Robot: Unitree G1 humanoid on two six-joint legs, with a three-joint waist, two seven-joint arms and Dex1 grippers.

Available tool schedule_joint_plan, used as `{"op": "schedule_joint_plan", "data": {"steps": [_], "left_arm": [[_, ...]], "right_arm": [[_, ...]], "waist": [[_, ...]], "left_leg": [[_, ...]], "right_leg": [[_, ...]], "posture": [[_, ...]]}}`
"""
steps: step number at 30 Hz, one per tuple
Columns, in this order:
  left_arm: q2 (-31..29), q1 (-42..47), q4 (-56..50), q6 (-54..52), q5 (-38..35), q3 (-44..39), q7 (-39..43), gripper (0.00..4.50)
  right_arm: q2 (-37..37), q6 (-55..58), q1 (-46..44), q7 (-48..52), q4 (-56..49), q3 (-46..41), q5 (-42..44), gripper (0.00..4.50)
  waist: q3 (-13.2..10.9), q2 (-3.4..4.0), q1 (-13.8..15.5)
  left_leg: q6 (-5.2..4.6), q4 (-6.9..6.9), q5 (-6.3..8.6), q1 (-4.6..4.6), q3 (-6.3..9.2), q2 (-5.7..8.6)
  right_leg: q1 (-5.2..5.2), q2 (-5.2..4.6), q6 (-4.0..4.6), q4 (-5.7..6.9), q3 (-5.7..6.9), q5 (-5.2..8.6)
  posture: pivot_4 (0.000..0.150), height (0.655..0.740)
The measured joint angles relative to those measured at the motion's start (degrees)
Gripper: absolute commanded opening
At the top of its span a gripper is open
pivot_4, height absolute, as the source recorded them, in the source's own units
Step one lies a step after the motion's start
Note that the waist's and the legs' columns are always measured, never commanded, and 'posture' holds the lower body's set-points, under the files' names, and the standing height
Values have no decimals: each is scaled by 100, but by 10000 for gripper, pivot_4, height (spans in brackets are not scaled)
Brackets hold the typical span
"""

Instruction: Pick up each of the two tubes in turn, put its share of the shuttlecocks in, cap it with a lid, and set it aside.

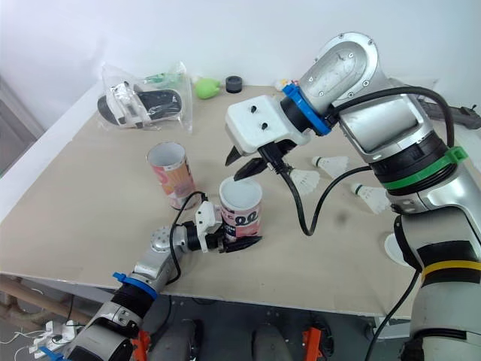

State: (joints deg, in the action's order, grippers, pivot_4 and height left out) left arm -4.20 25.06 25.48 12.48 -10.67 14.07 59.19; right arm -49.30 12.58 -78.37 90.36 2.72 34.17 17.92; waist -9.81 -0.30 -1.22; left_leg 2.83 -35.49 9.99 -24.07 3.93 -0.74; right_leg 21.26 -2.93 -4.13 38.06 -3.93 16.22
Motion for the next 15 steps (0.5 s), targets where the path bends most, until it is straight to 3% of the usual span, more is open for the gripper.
{"op": "schedule_joint_plan", "data": {"steps": [6, 15], "left_arm": [[-1, 0, 10, 0, 0, -18, 1, 30751], [12, 0, 64, 2, -10, -71, -1, 30751]], "right_arm": [[-117, 269, 223, 0, -394, 186, 181, 483], [427, 296, 743, -1, -443, 59, -512, 483]], "waist": [[0, 0, -9], [16, -4, -19]], "left_leg": [[0, 0, 0, 0, 0, -1], [-4, 1, -5, 15, 2, -10]], "right_leg": [[2, 1, -12, 0, 0, 5], [-4, 13, -12, 0, 0, 0]], "posture": [[1500, 7400], [1500, 7400]]}}
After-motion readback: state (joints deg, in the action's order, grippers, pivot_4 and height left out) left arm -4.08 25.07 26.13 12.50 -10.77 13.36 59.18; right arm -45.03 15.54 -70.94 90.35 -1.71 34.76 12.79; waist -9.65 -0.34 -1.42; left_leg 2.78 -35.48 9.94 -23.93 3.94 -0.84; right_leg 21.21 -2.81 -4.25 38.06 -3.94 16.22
